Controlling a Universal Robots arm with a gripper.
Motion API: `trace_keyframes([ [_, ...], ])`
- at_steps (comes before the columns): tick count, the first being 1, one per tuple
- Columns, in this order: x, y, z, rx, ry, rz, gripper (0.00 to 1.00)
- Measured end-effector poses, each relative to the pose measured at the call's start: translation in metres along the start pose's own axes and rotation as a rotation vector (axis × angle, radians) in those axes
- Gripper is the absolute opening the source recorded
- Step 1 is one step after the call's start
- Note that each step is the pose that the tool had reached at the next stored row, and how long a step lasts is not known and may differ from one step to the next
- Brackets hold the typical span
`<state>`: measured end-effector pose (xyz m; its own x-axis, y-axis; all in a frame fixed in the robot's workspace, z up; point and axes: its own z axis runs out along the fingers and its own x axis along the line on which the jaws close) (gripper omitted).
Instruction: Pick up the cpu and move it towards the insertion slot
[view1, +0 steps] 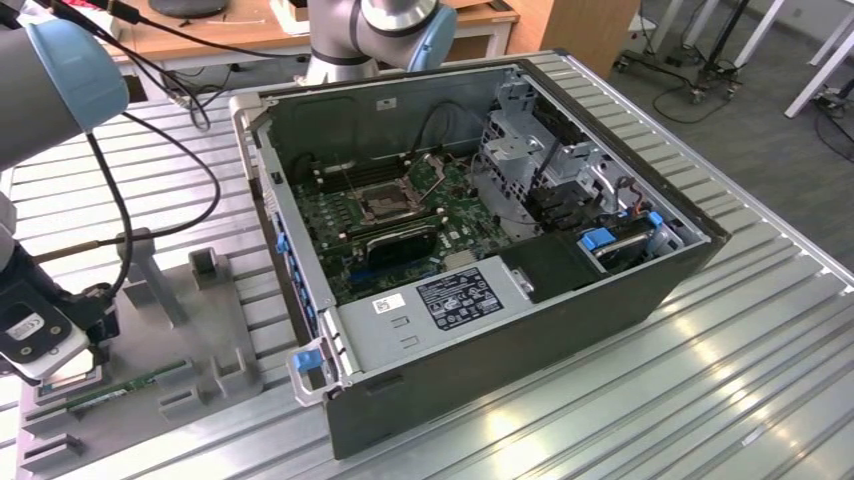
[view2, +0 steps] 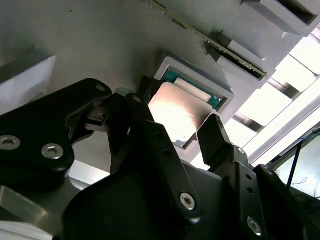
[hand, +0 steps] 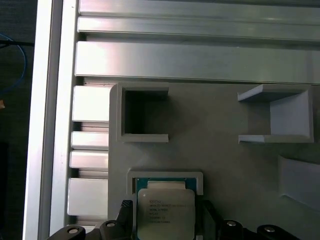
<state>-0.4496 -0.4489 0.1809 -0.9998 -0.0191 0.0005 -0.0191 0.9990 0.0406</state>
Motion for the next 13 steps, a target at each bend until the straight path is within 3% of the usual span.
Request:
trace_keyframes([
  [5, -0.0002, 0.0000, 0.0000, 0.0000, 0.0000, 0.000, 0.65],
  [7, -0.0003, 0.0000, 0.0000, 0.0000, 0.0001, 0.000, 0.57],
  [13, -0.0006, 0.0000, 0.0000, 0.0000, 0.0000, 0.000, 0.55],
])
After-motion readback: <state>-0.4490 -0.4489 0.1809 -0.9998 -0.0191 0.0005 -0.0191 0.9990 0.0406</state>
